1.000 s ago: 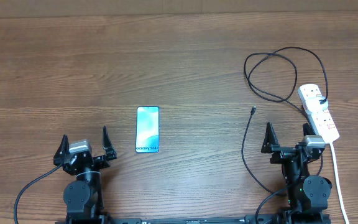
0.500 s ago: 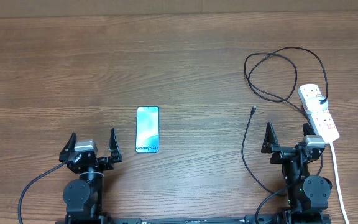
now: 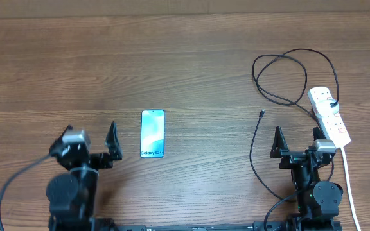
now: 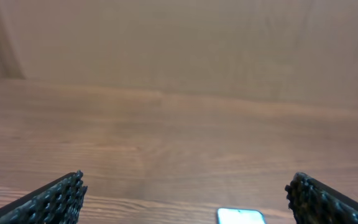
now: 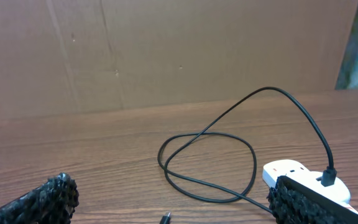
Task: Plug charger to phone and switch on socket
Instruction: 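Move the left gripper forward over the blue-screened phone, then lower the left gripper and close it on the phone's bottom edge, then lift the phone with the left gripper and tilt it upright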
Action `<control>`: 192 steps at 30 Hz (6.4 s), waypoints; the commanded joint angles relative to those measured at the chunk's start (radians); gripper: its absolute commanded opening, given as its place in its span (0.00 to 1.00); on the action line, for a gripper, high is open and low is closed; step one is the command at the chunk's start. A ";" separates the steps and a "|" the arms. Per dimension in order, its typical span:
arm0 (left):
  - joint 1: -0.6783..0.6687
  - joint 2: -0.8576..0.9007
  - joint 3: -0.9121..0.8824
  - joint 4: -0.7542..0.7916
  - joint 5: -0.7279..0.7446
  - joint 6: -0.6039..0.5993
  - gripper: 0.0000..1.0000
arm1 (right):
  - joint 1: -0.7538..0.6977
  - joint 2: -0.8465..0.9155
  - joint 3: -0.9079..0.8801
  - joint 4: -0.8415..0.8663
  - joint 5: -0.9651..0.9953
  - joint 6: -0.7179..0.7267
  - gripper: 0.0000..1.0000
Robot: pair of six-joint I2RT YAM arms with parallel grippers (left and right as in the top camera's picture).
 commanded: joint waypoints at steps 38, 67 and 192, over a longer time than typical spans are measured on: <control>-0.314 1.401 1.020 -0.883 0.200 -0.089 0.99 | -0.002 -0.010 -0.011 0.006 -0.002 -0.001 1.00; -0.343 1.704 1.002 -0.845 0.039 -0.234 1.00 | -0.002 -0.010 -0.011 0.006 -0.002 -0.001 1.00; -0.201 1.703 1.295 -1.233 0.958 -0.084 0.29 | -0.002 -0.010 -0.011 0.006 -0.002 -0.001 1.00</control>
